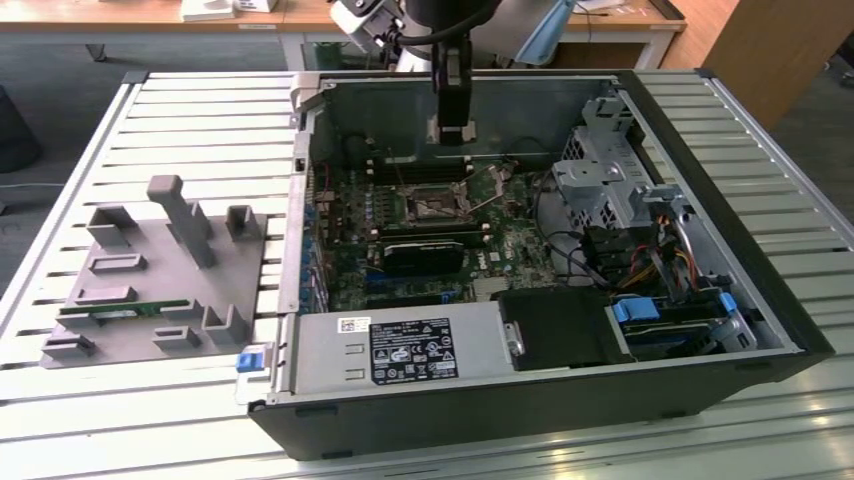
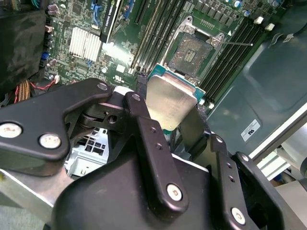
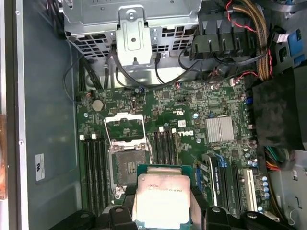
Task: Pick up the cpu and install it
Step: 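Place the cpu into insertion slot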
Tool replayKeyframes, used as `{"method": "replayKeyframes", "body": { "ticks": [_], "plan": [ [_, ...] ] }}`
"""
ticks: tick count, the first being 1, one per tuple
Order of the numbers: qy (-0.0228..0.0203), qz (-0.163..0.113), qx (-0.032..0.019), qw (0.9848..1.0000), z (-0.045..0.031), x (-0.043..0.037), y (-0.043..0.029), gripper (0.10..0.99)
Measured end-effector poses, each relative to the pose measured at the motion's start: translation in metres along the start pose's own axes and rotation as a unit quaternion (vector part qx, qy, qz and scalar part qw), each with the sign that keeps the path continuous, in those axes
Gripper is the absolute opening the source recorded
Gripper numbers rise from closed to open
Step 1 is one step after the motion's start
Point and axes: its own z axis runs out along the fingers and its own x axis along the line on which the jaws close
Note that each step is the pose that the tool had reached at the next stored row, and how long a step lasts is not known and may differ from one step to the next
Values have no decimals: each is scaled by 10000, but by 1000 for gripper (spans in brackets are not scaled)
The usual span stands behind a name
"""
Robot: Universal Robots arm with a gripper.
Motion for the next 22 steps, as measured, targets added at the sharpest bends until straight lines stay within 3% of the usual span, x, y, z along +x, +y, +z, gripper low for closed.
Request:
{"method": "replayKeyframes", "body": {
  "ticks": [8,22],
  "plan": [
    [29,-339,8,9994,62,-3,-20,529],
    [31,-357,9,9994,148,-5,-27,529]
  ]
}}
